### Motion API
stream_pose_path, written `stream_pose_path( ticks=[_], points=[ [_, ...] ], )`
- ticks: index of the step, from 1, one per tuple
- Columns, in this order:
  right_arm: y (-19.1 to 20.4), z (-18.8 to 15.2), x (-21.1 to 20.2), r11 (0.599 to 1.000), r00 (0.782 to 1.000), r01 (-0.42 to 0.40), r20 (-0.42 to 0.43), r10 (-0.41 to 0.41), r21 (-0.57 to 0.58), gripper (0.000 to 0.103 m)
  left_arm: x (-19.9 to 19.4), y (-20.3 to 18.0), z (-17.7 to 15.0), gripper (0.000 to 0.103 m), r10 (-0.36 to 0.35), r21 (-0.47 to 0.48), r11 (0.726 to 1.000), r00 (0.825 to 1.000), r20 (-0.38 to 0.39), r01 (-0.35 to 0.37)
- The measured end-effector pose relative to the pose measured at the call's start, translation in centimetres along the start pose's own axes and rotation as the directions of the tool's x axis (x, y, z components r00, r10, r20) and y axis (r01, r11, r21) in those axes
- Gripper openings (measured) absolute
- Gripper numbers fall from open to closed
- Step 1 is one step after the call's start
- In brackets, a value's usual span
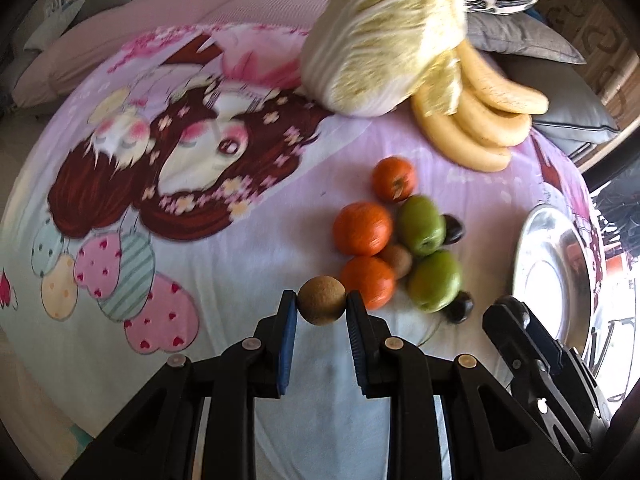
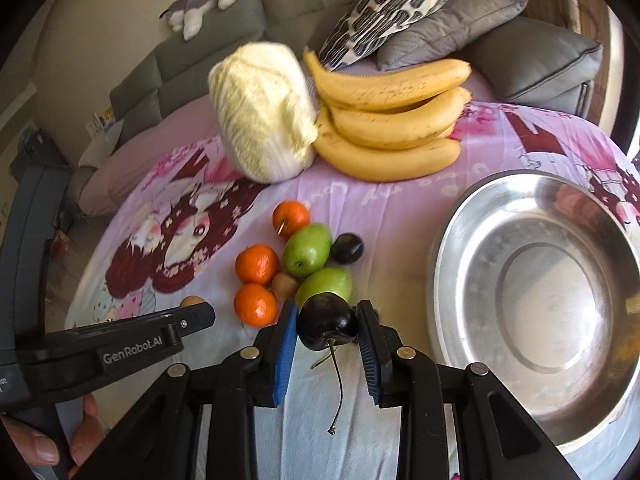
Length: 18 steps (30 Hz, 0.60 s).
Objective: Organize fruits
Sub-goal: 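Carry the brown fruit in the left tool and cherry in the right tool over the steel bowl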
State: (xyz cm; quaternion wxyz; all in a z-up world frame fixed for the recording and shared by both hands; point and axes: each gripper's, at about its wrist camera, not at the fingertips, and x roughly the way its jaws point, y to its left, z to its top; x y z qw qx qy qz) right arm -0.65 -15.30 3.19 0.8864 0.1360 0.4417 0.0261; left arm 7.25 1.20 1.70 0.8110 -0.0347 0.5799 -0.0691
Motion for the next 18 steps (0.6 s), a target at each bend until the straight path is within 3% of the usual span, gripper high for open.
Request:
stream_pose_path(
  ticks=[9, 18],
  points=[
    [-3.7, 1.3, -2.0, 0.993, 0.996, 0.058, 0.057, -0.064, 0.099, 0.032, -0.9, -5.2, 1.4, 0.026, -0.023, 0.101, 0.995, 0.999, 0.04, 0.019],
    [-8.9, 1.7, -3.5, 0.967, 0.987, 0.128, 0.071, -0.147, 0.219, 0.032, -0.5, -10.3, 1.4, 0.026, -0.047, 0.198, 0.979, 0.998, 0.032, 0.04]
  ],
)
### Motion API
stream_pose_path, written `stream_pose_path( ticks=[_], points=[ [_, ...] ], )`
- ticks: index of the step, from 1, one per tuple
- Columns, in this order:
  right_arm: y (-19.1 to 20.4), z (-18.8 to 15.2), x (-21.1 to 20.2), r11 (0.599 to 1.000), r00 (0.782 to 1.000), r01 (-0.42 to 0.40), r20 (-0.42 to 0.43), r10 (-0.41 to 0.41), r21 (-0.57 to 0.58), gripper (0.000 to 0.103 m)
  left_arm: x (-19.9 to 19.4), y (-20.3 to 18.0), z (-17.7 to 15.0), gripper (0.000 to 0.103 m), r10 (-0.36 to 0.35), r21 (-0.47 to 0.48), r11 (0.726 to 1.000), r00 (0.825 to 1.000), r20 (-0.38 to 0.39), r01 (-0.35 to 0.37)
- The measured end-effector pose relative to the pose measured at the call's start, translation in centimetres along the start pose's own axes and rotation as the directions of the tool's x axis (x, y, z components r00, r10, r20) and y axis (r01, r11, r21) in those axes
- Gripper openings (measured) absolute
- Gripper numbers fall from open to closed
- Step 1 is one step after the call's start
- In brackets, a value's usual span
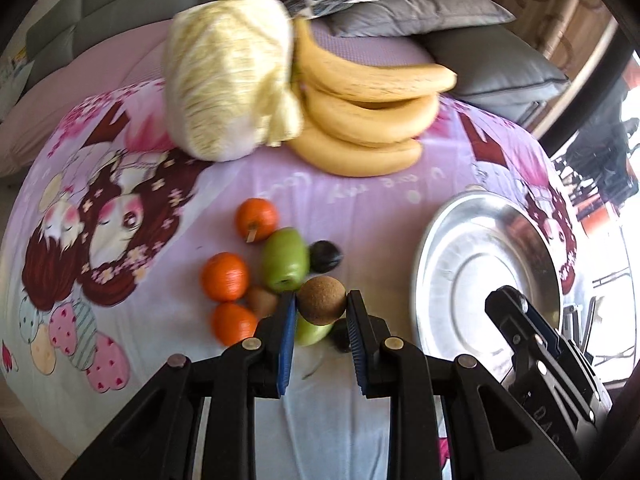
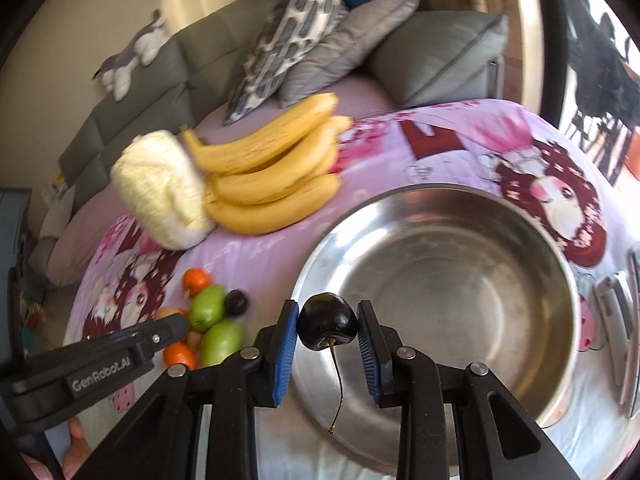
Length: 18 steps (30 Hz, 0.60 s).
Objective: Organize fruits
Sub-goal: 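Carry the brown fruit in the left tool and cherry in the right tool over the steel bowl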
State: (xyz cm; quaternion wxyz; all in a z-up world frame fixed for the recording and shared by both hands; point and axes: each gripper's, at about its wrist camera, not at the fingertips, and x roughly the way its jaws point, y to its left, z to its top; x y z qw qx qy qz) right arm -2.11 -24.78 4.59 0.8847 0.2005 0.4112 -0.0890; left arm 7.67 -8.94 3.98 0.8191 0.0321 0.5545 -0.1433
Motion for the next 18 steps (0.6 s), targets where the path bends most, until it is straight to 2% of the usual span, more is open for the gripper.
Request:
stream_pose_path(
  ticks=[7, 18],
  points=[
    [-3.9, 1.0, -0.2, 0.994, 0.997, 0.074, 0.022, -0.076, 0.086, 0.032, 0.9, -3.7, 0.6, 0.026, -0.029, 0.073, 0.997, 1.0, -0.005, 0.029],
    [-7.6, 1.4, 0.7, 0.975, 0.986, 0.167, -0.017, -0.166, 0.148, 0.032, 3.9, -9.0, 1.5, 0.026, -0.072, 0.188, 0.979, 0.996, -0.049, 0.08]
  ],
)
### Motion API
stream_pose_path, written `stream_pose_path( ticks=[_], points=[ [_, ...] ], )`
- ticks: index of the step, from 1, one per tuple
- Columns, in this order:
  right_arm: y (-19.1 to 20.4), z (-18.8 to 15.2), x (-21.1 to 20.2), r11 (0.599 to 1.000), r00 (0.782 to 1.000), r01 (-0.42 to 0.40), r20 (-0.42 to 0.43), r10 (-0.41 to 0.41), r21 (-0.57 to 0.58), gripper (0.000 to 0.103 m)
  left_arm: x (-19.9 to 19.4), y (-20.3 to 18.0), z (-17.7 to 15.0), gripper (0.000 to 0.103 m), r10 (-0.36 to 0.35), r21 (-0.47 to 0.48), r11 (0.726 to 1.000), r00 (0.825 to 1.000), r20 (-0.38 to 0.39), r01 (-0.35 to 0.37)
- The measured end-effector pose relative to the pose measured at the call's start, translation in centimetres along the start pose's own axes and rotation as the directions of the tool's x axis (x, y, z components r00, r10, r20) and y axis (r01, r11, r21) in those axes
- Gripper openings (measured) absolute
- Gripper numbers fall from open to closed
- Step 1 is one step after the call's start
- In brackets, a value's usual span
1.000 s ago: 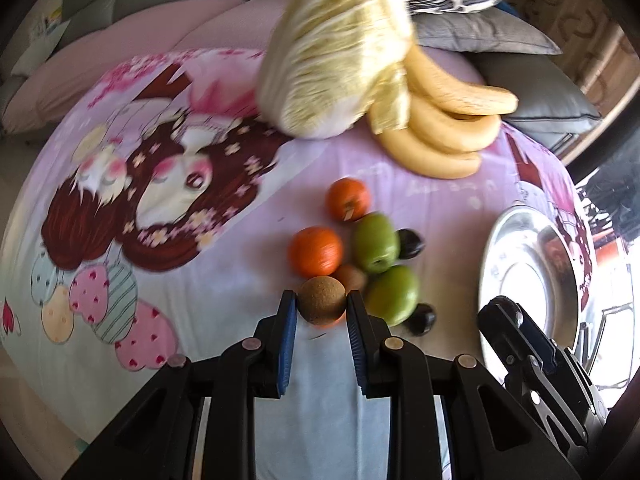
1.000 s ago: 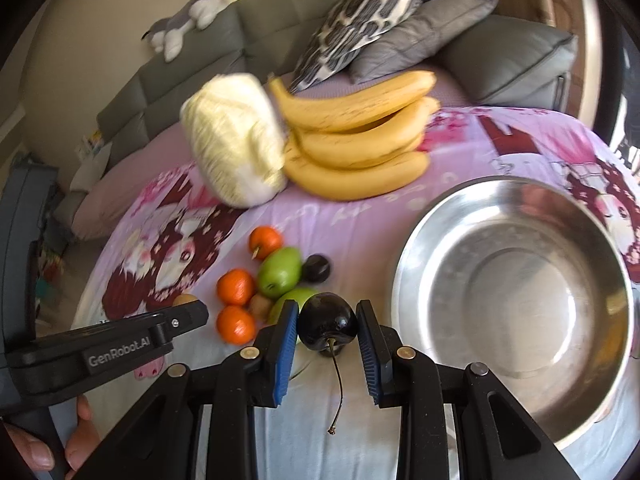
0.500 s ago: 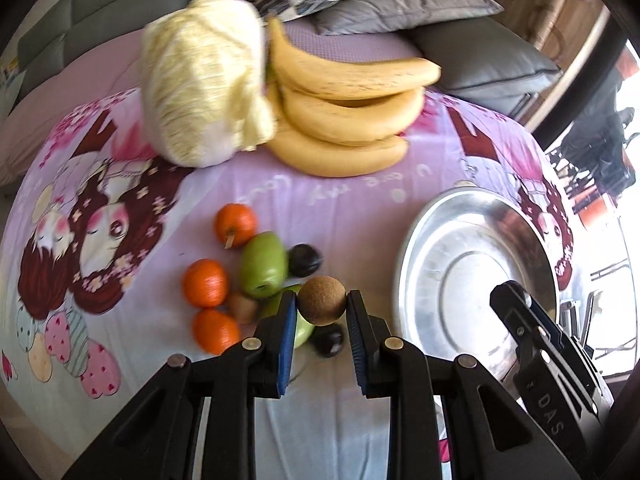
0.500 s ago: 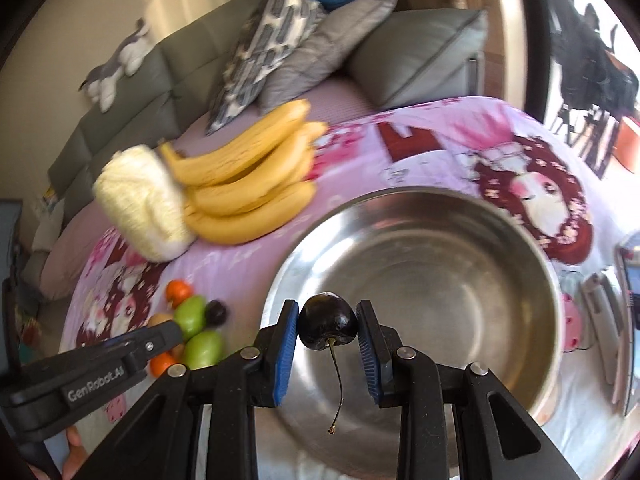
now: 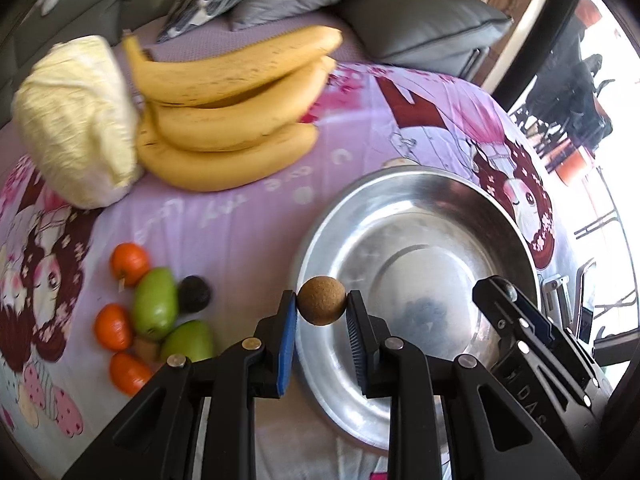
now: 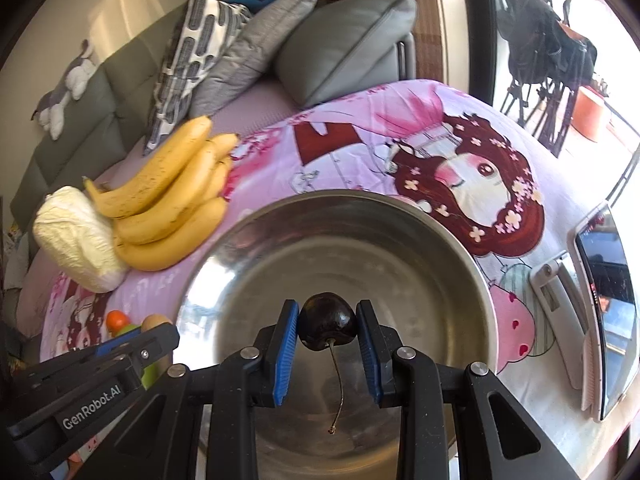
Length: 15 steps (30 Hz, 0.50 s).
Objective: Organize fruits
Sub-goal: 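Carry the brown fruit in the left tool and cherry in the right tool over the steel bowl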
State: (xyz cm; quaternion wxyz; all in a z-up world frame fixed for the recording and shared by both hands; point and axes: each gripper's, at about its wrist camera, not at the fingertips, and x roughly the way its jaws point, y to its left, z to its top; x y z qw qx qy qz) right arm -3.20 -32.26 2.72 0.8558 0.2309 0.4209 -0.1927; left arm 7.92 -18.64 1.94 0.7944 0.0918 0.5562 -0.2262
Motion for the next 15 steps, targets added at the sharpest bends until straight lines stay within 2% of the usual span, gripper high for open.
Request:
stream_pose_path(
  ticks=[9, 15],
  points=[
    [-1.6, 0.4, 1.1, 0.998, 0.998, 0.064, -0.013, -0.064, 0.018, 0.032, 2.9, -1.6, 0.9, 0.026, -0.008, 0.028, 1.0, 0.999, -0.044, 0.009],
    [-2.1, 0.5, 1.6, 0.997, 0.997, 0.075, -0.024, -0.075, 0.025, 0.032, 4.2, -2.2, 1.5, 0.026, -0.007, 0.037, 0.999, 0.999, -0.053, 0.009]
  ],
)
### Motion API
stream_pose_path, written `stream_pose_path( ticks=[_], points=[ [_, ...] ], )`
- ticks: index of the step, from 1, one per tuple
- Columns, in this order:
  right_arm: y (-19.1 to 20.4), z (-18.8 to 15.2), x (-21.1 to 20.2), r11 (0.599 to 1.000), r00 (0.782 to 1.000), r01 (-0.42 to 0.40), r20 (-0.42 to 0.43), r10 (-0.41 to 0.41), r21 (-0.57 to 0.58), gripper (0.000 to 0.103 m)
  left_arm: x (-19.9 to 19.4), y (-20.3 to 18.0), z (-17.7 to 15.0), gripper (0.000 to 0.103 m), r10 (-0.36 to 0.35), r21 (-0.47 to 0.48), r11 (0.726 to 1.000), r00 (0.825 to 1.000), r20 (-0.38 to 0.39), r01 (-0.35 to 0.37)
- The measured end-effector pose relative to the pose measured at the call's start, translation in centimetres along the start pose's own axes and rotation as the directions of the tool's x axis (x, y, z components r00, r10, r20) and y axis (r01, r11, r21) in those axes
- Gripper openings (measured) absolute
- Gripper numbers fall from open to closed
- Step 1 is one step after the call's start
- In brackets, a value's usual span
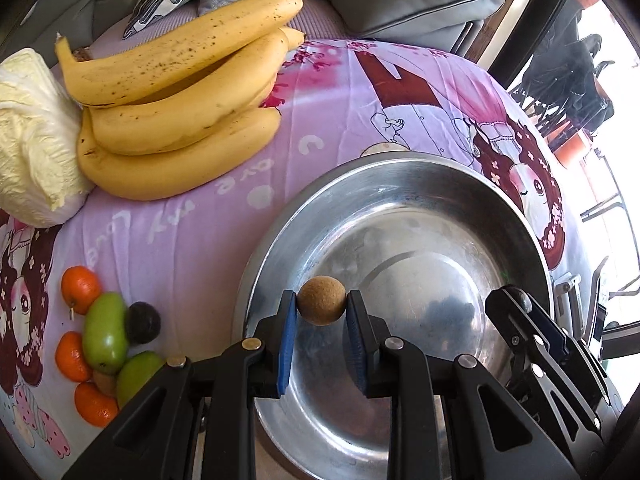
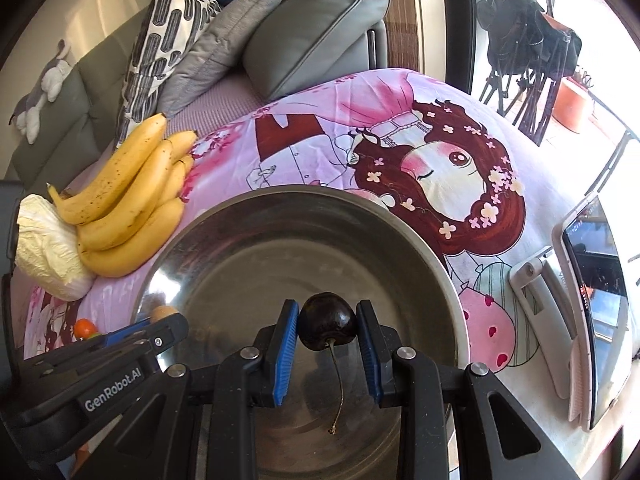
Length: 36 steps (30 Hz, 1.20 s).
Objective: Organize fruits
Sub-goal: 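Carry the brown fruit in the left tool and cherry in the right tool over the steel bowl, then open the left tool to drop the brown fruit while the right tool drops the cherry into the bowl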
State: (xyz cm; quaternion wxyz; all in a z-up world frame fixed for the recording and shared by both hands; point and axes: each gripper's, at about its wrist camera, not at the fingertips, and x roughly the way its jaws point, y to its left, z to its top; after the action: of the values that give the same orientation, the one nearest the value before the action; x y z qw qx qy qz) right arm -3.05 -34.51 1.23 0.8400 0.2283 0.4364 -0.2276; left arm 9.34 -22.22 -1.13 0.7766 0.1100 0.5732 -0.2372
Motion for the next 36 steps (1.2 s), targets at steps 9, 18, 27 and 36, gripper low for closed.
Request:
stream_pose_path(
  ticks=[9, 18, 27, 36],
  points=[
    [-0.1, 0.0, 0.5, 1.0, 1.0, 0.002, -0.013, -0.002, -0.002, 0.032, 0.7, -0.1, 0.1, 0.026, -0.002, -0.011, 1.0, 1.0, -0.017, 0.001],
    [0.1, -0.1, 0.6, 1.0, 1.0, 0.001, -0.019, -0.001, -0.01, 0.032, 0.2, 0.2, -0.1, 0.028, -0.001, -0.022, 1.0, 1.0, -0.013, 0.001],
    [0.2, -0.1, 0.4, 1.0, 1.0, -0.001, -0.012, 0.001, -0.017, 0.032, -1.3, 0.3, -0.5, 0.029, 0.008, -0.024, 1.0, 1.0, 0.009, -0.007],
    [0.5, -0.3, 0.0, 0.999, 1.0, 0.0, -0.006, 0.0, -0.036, 0.036, -3.5, 2.2, -1.0, 0.037, 0.041, -0.066, 0.997, 0.998, 0.044, -0.038]
  ],
)
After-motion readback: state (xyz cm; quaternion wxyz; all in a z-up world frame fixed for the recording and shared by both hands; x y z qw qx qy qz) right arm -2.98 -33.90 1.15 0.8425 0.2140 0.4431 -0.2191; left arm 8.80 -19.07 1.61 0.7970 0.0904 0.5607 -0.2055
